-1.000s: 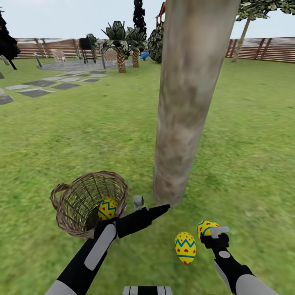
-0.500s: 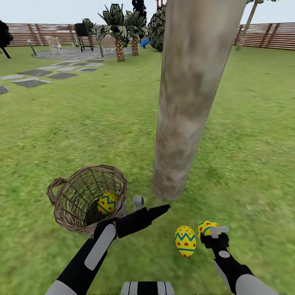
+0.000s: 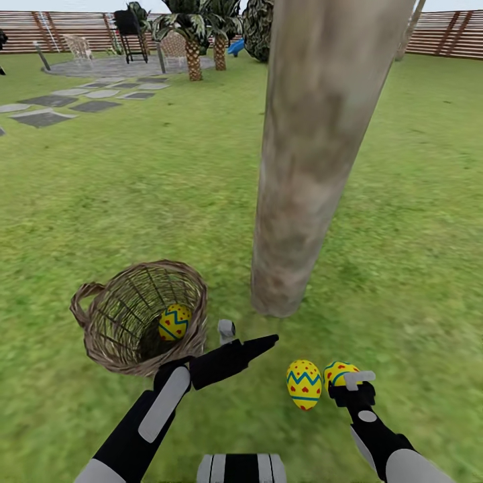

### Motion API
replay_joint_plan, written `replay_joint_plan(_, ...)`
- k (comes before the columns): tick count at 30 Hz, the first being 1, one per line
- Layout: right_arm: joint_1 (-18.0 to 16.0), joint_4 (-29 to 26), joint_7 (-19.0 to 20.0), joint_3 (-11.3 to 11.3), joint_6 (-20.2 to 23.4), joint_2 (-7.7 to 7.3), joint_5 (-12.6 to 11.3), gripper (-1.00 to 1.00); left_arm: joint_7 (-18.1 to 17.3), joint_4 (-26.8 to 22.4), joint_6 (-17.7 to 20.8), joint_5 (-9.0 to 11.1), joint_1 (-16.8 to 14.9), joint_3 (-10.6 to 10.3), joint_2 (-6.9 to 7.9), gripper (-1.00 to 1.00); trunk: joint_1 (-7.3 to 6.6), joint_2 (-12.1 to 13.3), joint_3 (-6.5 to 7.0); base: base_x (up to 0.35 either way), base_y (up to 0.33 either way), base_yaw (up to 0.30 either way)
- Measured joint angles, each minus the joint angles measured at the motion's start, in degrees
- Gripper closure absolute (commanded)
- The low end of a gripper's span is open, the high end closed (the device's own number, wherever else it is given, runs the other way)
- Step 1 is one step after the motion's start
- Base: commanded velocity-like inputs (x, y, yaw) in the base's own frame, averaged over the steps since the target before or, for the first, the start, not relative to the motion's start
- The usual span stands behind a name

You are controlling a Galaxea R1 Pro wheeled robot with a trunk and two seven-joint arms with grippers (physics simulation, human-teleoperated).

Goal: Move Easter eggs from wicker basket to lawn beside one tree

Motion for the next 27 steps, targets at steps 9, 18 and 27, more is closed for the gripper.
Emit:
replay_joint_plan(9,0.0,0.0,0.0,0.0,-0.01,0.0,0.0,1.0,-0.38,0.0,0.01,0.42,0.0,0.0,0.15,-1.0,0.1,-0.06,-0.89,0.001,-0.001,0.0)
replay_joint_plan(18,0.0,0.0,0.0,-0.07,-0.01,-0.06,0.0,1.0,-0.26,0.02,0.01,0.52,0.0,0.01,0.07,-1.0,0.1,-0.06,-0.89,0.175,-0.032,0.0)
replay_joint_plan(27,0.0,-0.08,0.0,-0.09,0.07,-0.09,-0.08,1.0,-0.53,0.0,0.0,0.37,0.0,-0.08,0.02,-1.0,0.23,-0.12,-2.0,0.001,0.0,0.0)
